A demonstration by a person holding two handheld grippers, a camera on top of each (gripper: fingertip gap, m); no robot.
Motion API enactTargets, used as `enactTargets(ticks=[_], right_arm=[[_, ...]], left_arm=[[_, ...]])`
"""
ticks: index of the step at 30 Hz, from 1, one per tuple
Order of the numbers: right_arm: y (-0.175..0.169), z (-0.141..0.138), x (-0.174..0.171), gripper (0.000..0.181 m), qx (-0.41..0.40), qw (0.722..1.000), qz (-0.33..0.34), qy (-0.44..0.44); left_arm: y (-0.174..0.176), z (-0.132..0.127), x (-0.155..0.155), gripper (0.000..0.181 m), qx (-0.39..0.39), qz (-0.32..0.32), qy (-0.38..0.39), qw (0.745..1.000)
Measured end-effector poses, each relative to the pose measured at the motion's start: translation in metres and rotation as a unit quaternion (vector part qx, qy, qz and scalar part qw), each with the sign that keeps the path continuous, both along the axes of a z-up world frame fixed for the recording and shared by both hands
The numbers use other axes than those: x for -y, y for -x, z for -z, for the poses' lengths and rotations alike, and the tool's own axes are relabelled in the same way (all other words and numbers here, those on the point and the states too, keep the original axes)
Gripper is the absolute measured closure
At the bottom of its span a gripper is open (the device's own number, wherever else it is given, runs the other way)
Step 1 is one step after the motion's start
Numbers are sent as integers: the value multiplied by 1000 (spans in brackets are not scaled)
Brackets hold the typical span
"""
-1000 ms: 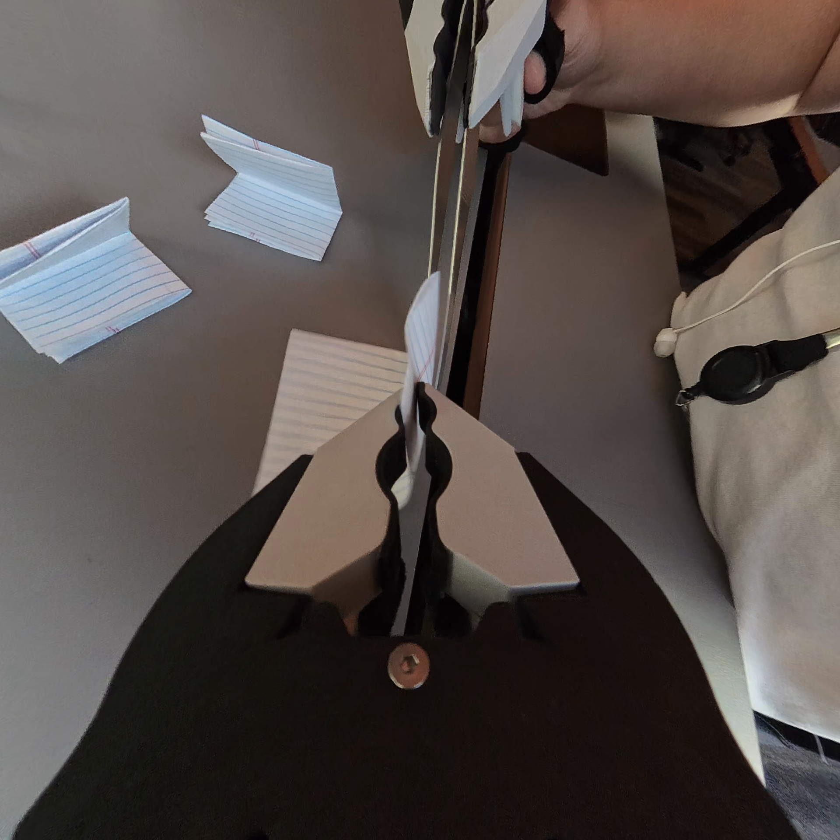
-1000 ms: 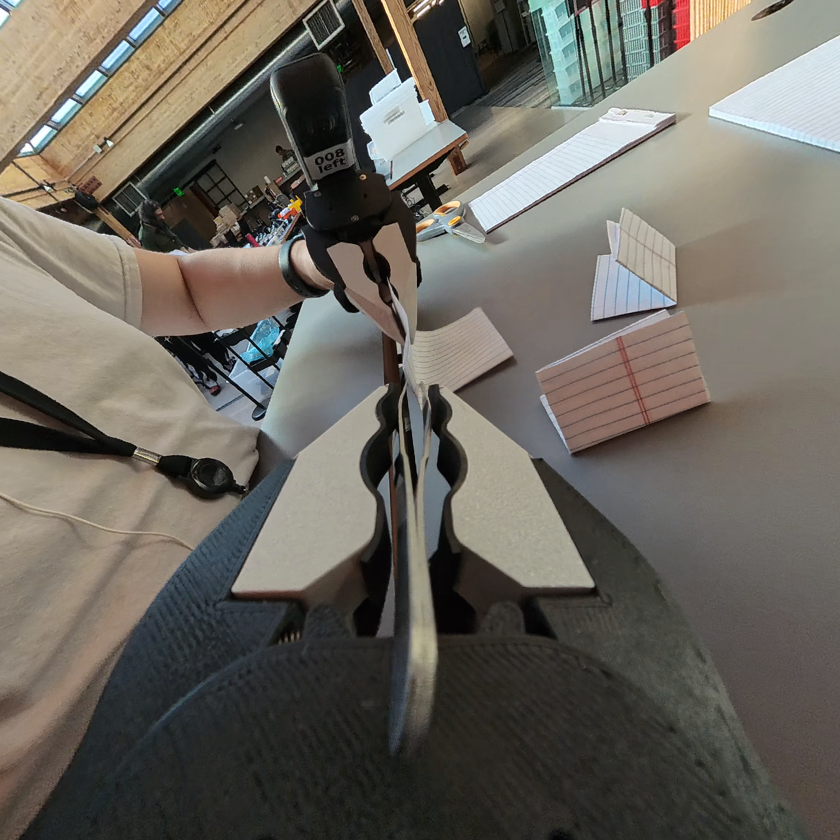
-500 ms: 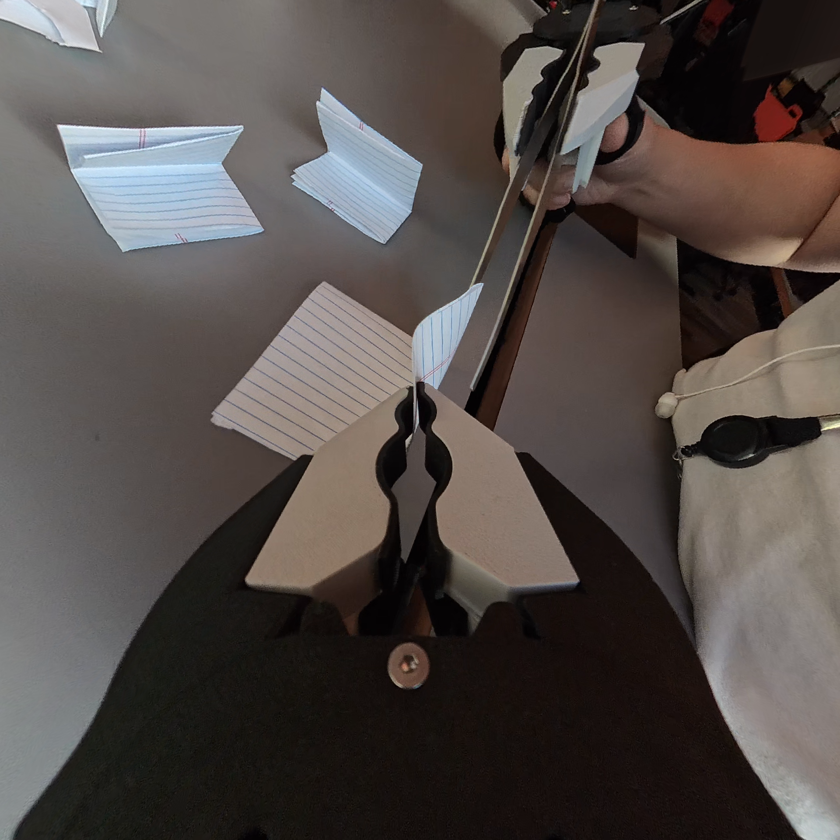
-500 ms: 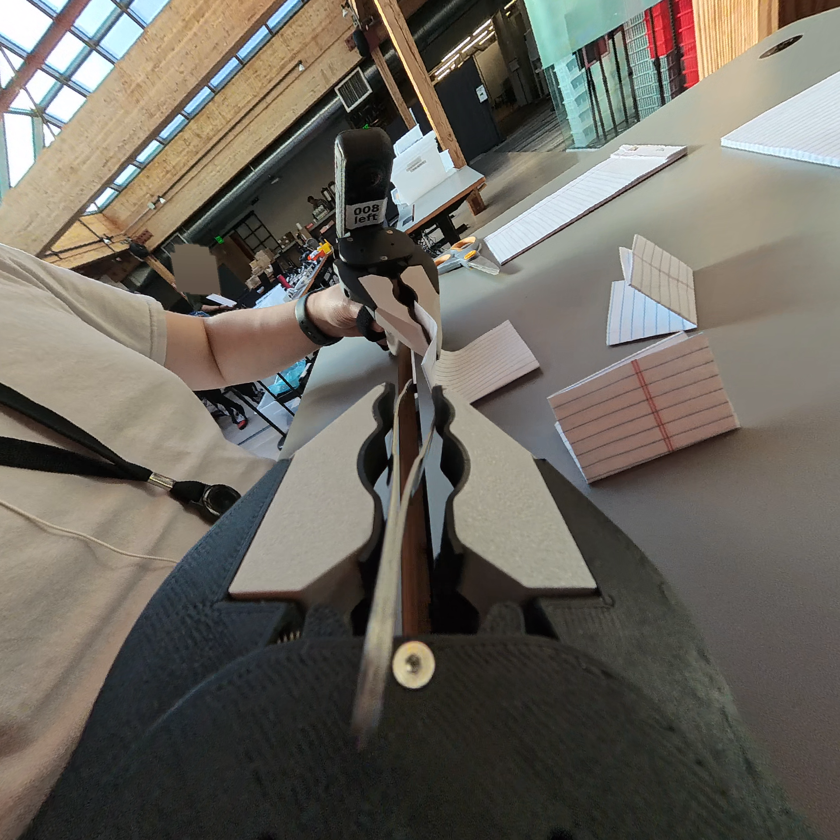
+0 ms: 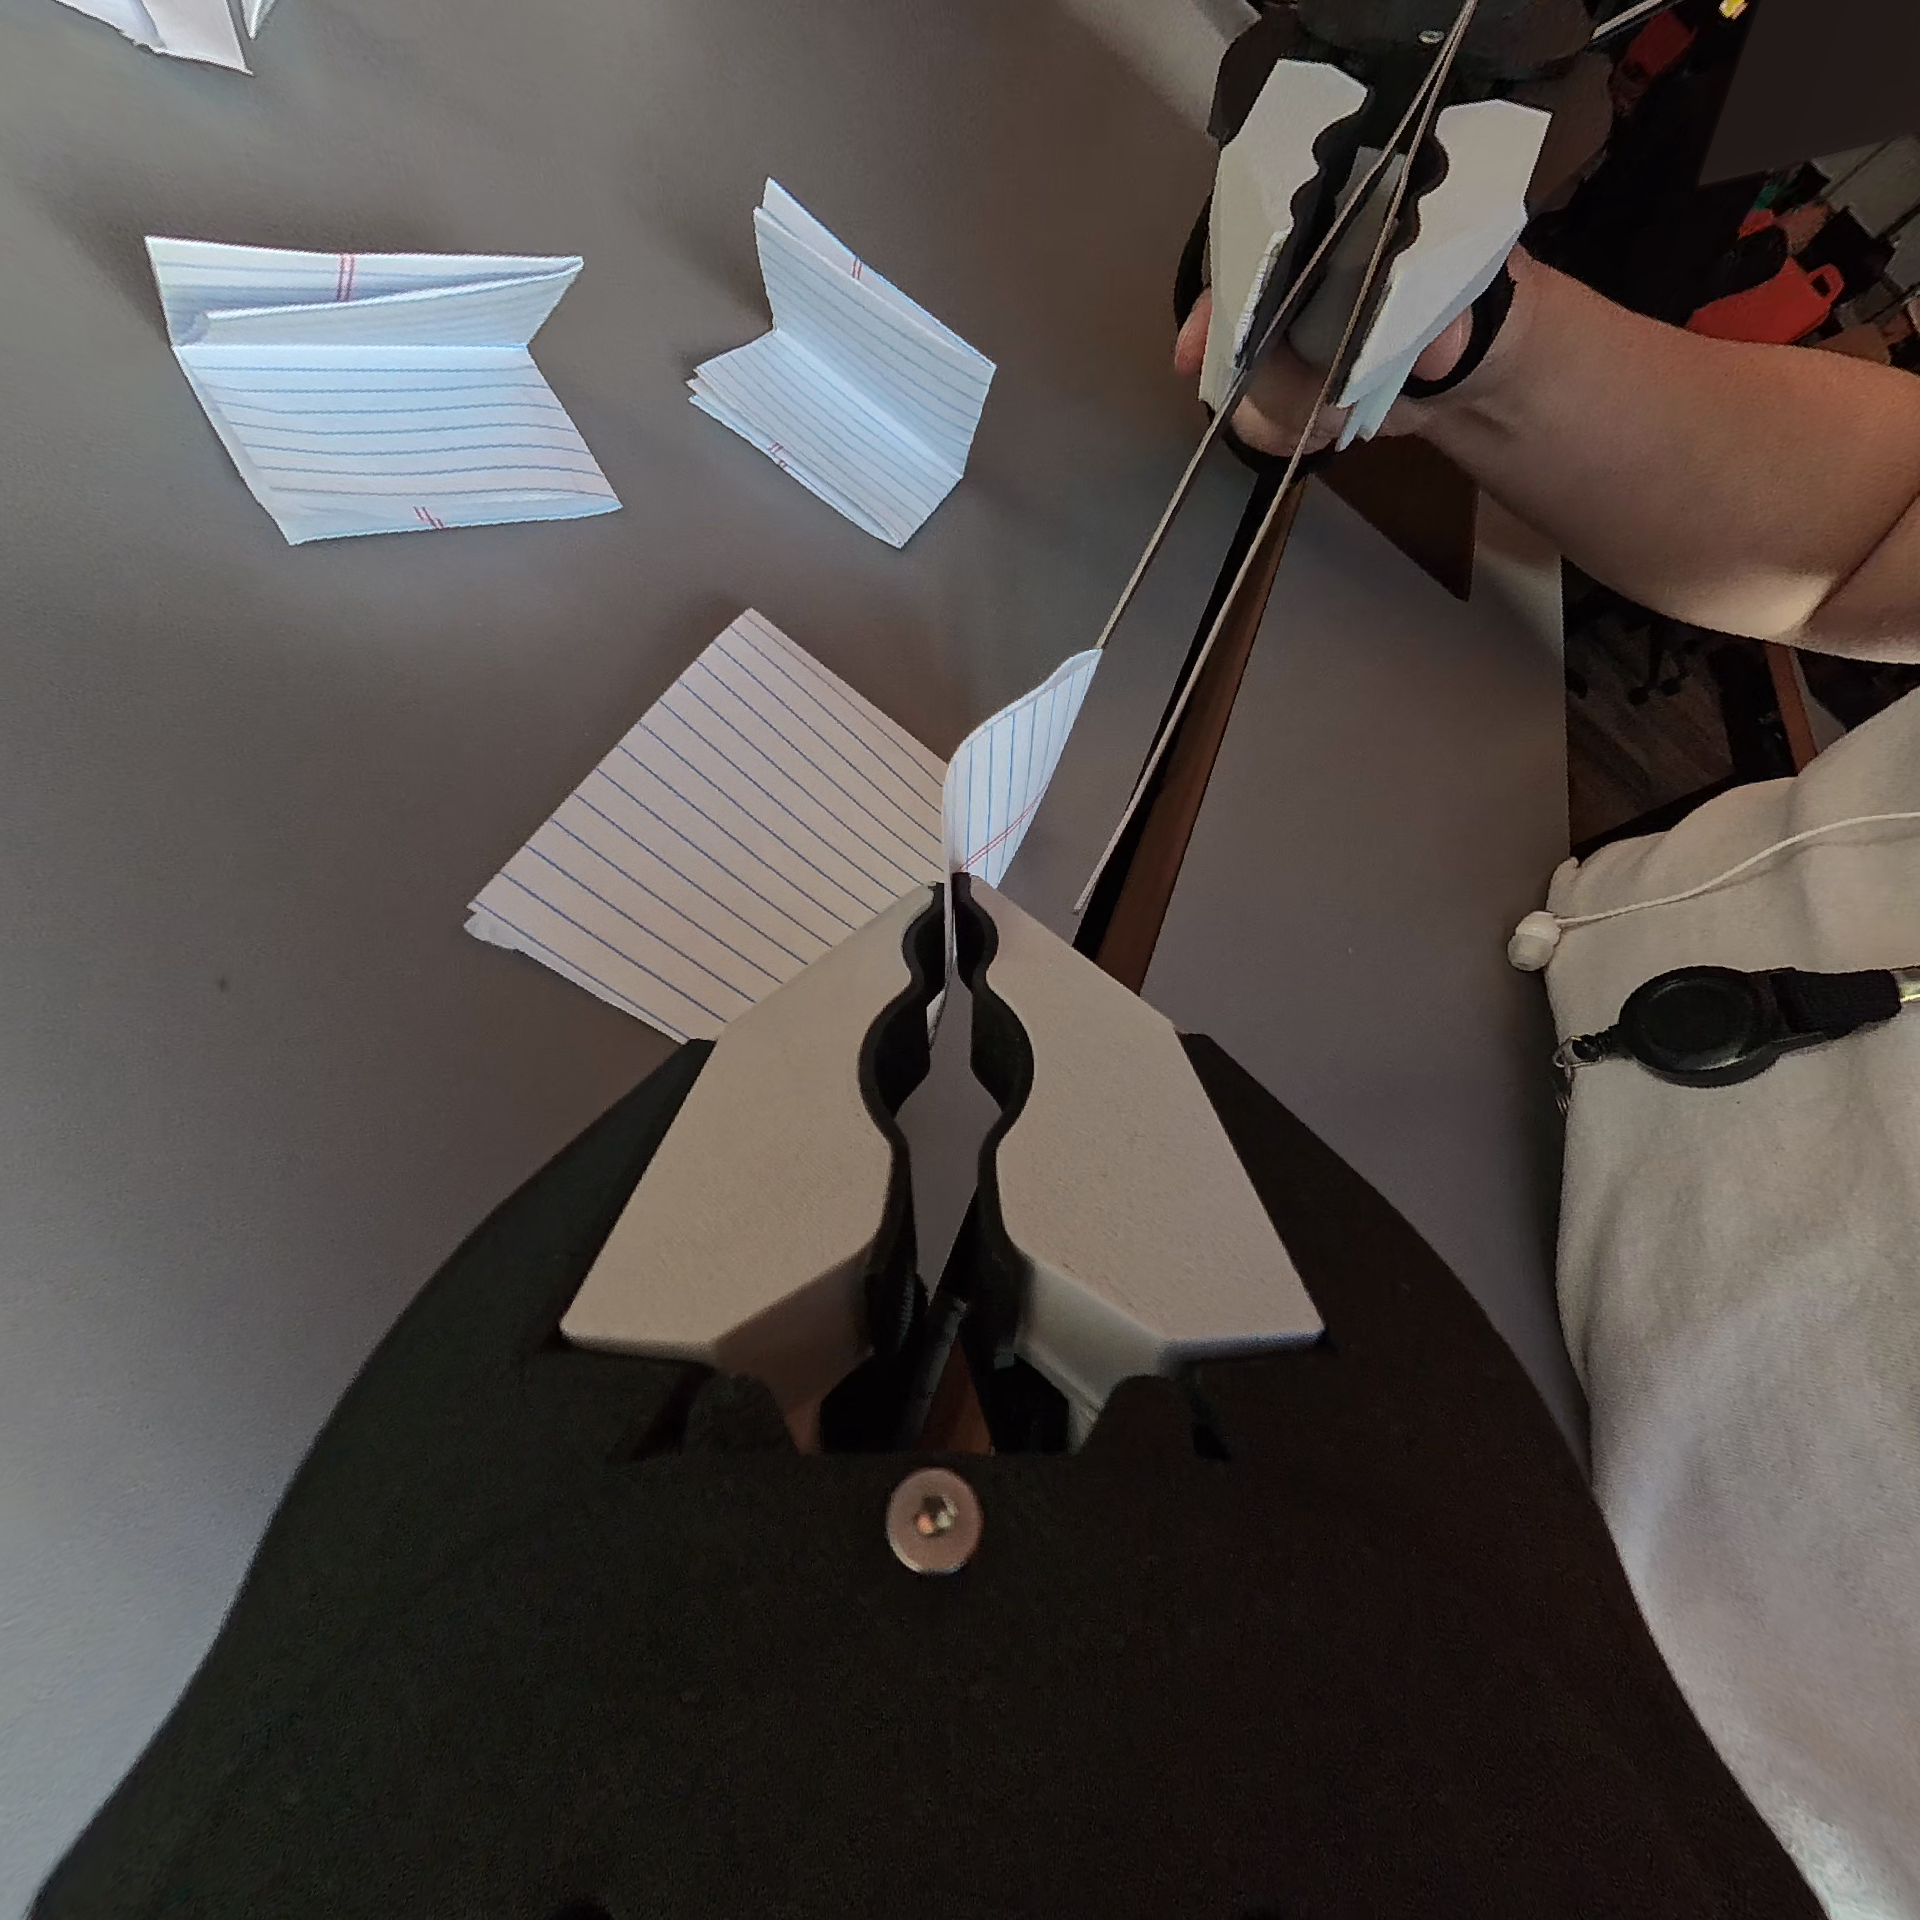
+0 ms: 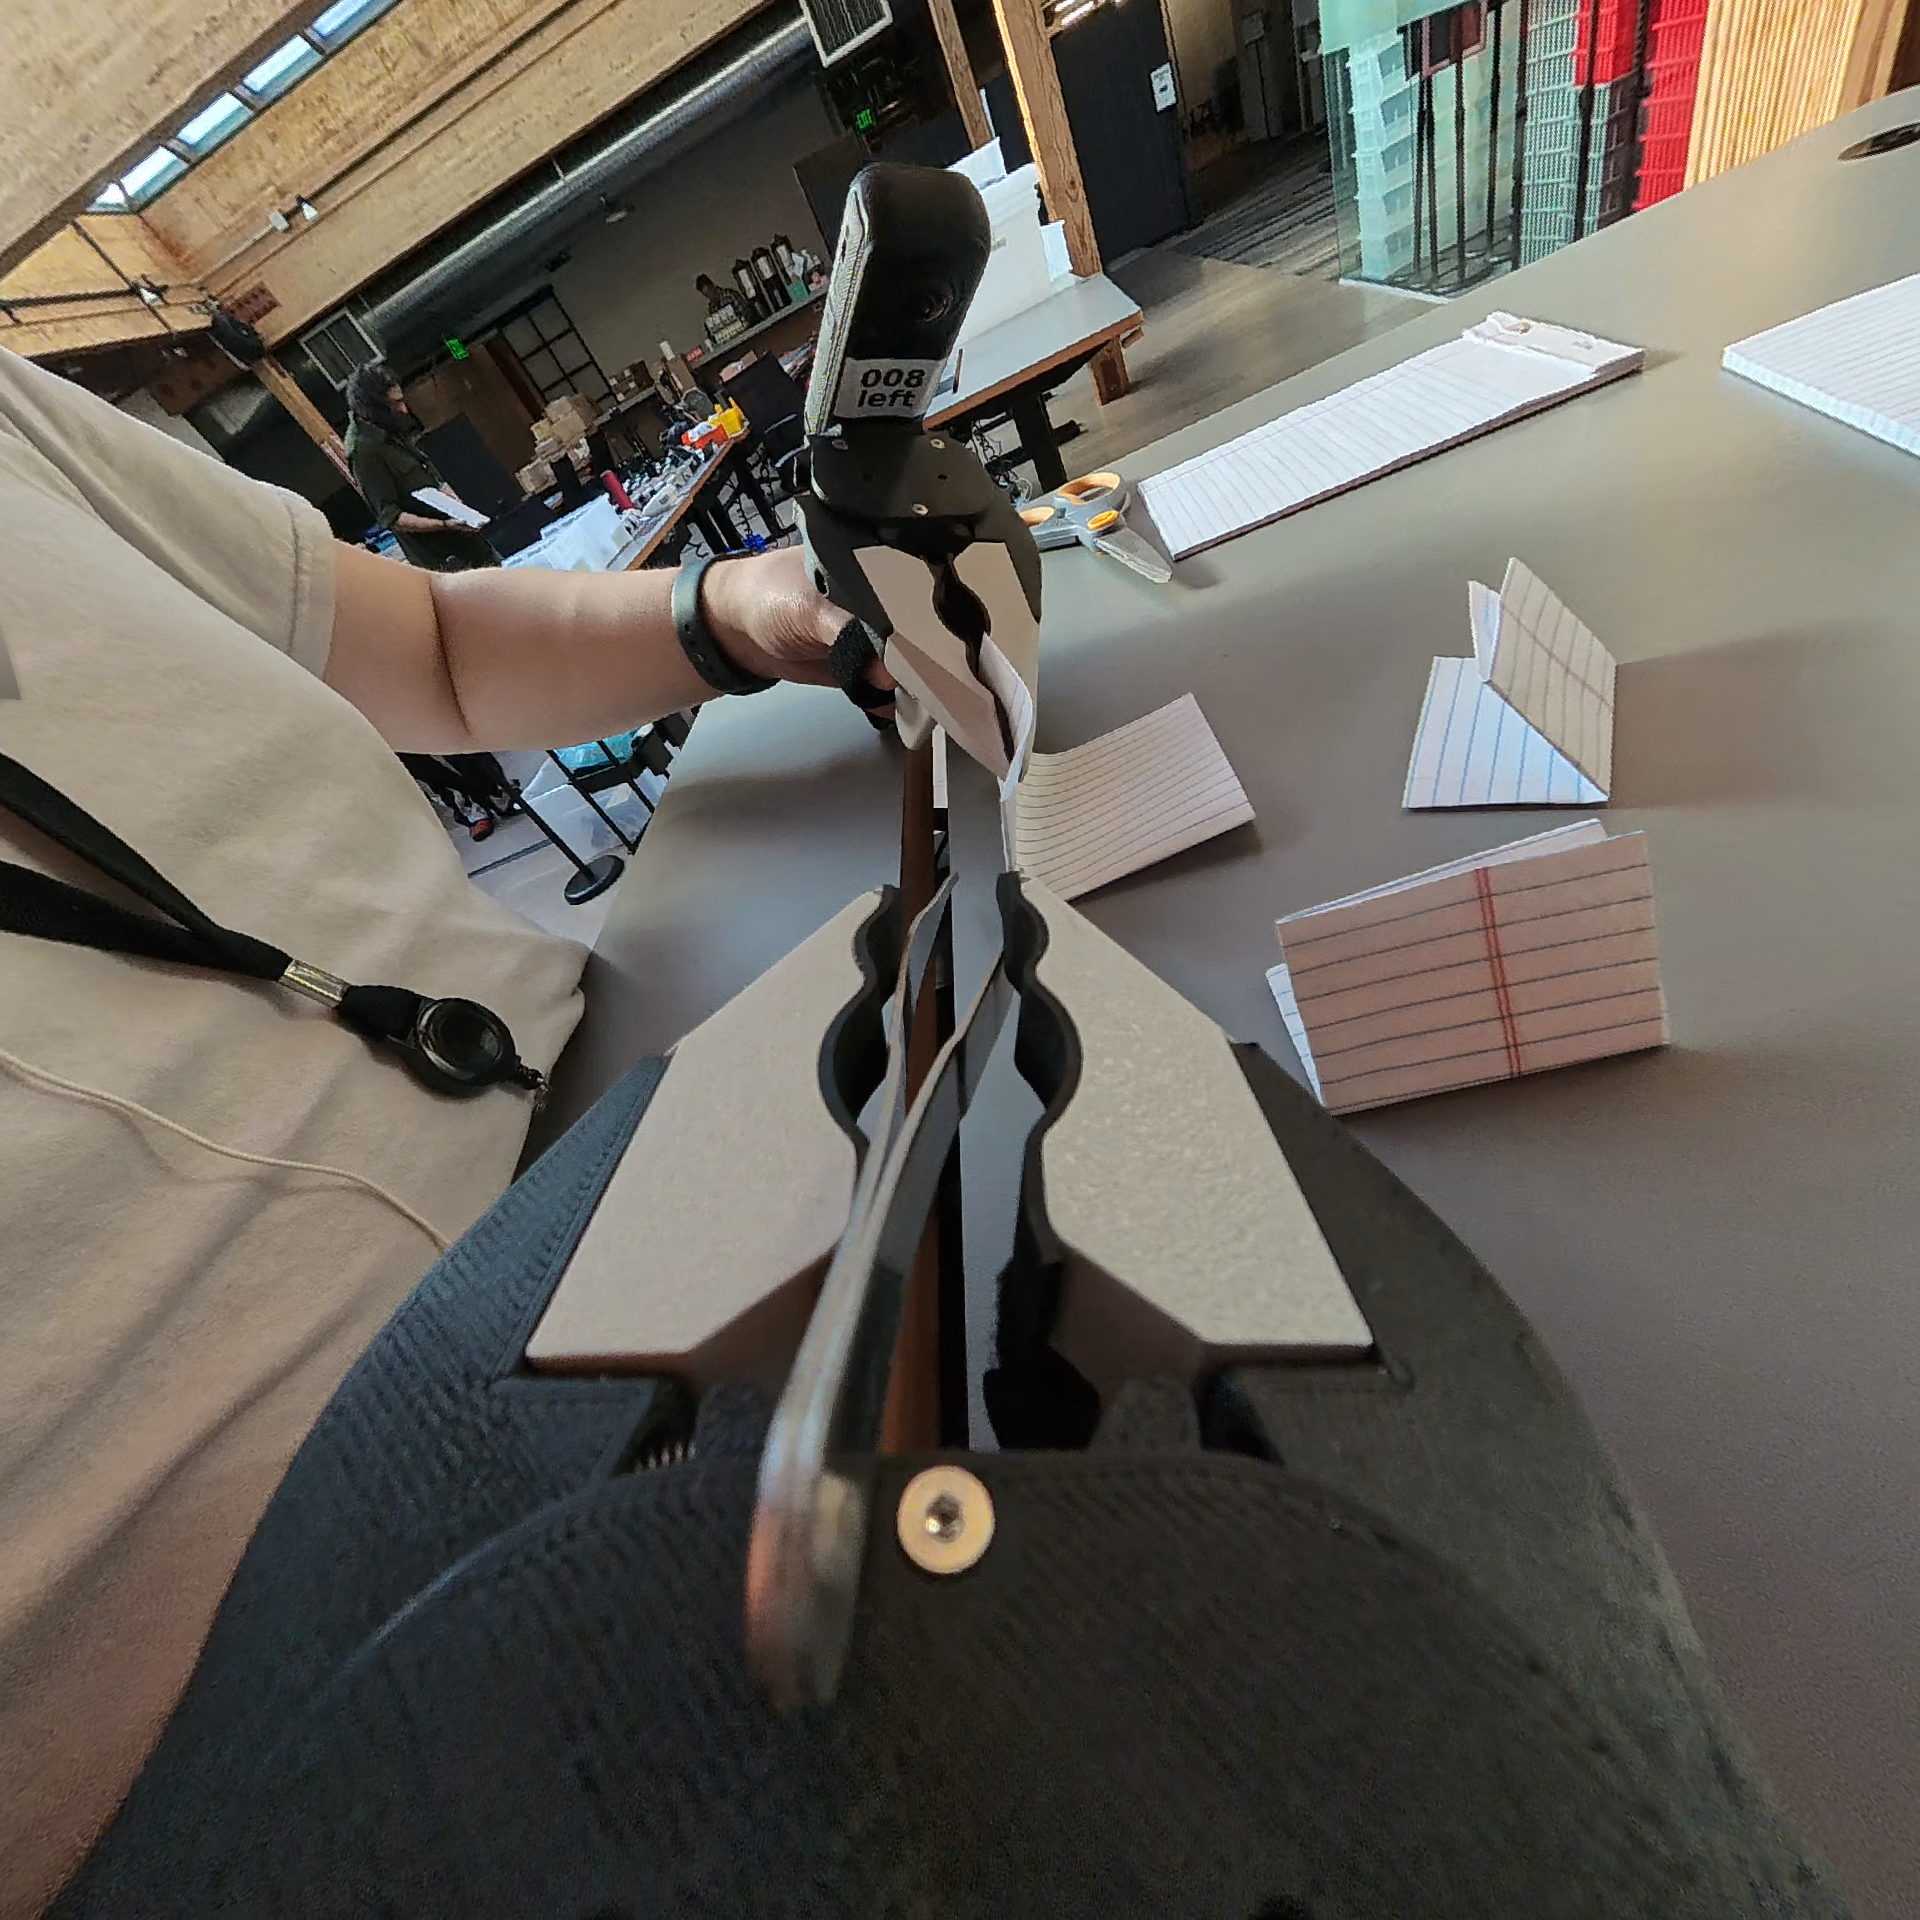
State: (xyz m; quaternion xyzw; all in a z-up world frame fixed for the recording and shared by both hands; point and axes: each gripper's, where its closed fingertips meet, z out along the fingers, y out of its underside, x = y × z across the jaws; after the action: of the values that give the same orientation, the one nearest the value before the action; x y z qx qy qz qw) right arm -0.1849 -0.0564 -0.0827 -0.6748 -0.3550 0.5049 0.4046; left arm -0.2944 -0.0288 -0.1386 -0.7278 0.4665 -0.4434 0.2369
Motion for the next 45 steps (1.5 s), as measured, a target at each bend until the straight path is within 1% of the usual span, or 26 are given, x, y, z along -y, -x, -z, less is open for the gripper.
enactTargets(ticks=[5, 11, 21, 28, 32, 35, 45], right_arm=[[-2, 0, 1, 162, 5, 1000, 1, -11], [-5, 7, 1, 160, 41, 999, 7, -26], [-4, 9, 11, 155, 89, 993, -28, -73], [-1, 14, 15, 159, 143, 976, -42, -158], [0, 13, 15, 160, 152, 971, -42, -178], [3, 19, 16, 157, 173, 965, -49, -189], [14, 14, 14, 161, 148, 969, -45, -194]], left_arm=[[0, 0, 1, 181, 0, 3, -3, 1000], [0, 0, 2, 181, 0, 6, -3, 1000], [0, 0, 3, 181, -1, 9, -5, 1000], [0, 1, 3, 181, -1, 11, -4, 1000], [0, 1, 4, 181, -1, 12, -3, 1000], [0, 1, 4, 181, -1, 13, -3, 1000], [0, 2, 6, 181, -3, 16, -1, 1000]])
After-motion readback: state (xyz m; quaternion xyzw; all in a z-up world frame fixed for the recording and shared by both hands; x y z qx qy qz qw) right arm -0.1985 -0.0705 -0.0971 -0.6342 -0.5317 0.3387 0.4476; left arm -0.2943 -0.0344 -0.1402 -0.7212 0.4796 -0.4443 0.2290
